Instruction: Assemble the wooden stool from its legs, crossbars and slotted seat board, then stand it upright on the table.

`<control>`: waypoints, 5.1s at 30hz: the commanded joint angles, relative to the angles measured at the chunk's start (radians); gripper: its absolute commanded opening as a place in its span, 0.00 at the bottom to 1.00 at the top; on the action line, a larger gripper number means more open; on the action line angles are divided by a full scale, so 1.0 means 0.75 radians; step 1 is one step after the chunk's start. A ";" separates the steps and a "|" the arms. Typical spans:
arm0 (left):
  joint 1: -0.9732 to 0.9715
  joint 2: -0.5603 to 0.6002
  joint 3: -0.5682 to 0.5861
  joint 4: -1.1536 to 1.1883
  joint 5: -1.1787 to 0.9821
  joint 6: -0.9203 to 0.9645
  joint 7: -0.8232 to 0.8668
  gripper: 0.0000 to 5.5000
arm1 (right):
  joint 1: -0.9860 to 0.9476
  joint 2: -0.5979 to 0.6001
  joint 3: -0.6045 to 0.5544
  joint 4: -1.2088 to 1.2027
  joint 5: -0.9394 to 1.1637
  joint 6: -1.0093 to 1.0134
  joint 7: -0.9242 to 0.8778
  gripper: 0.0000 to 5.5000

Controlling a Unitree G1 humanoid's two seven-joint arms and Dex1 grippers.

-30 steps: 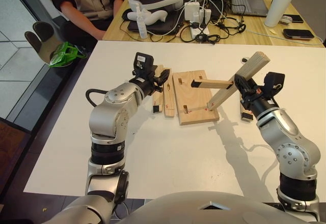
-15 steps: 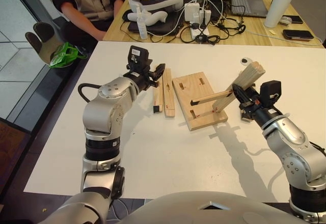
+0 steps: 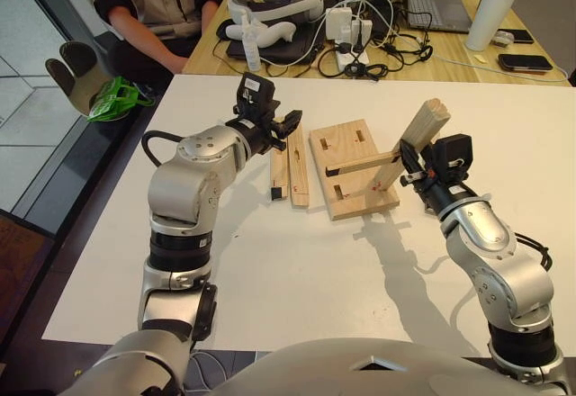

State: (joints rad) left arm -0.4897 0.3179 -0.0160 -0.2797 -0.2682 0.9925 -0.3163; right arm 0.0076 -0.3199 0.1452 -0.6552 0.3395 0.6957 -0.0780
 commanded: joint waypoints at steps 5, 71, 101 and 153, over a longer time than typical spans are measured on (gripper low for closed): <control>-0.023 0.019 -0.007 0.000 0.002 0.011 -0.006 0.45 | 0.038 0.082 -0.083 0.144 -0.071 0.087 -0.049 0.25; 0.005 -0.406 0.271 -0.060 0.038 -0.515 0.573 0.45 | -0.047 0.311 -0.431 0.027 0.407 -0.129 0.098 0.61; 0.088 -0.365 0.198 -0.200 -0.215 0.801 0.391 0.59 | 0.091 0.141 -0.110 -0.143 0.659 0.199 0.131 0.62; 0.049 -0.237 -0.106 0.164 0.062 0.630 0.313 0.59 | -0.369 -0.404 0.309 0.299 0.290 0.625 0.890 0.62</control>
State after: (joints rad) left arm -0.4491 0.1265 -0.0773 -0.1622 -0.2440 1.4661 -0.0909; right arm -0.2400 -0.6400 0.3478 -0.4628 0.5851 1.1458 0.6116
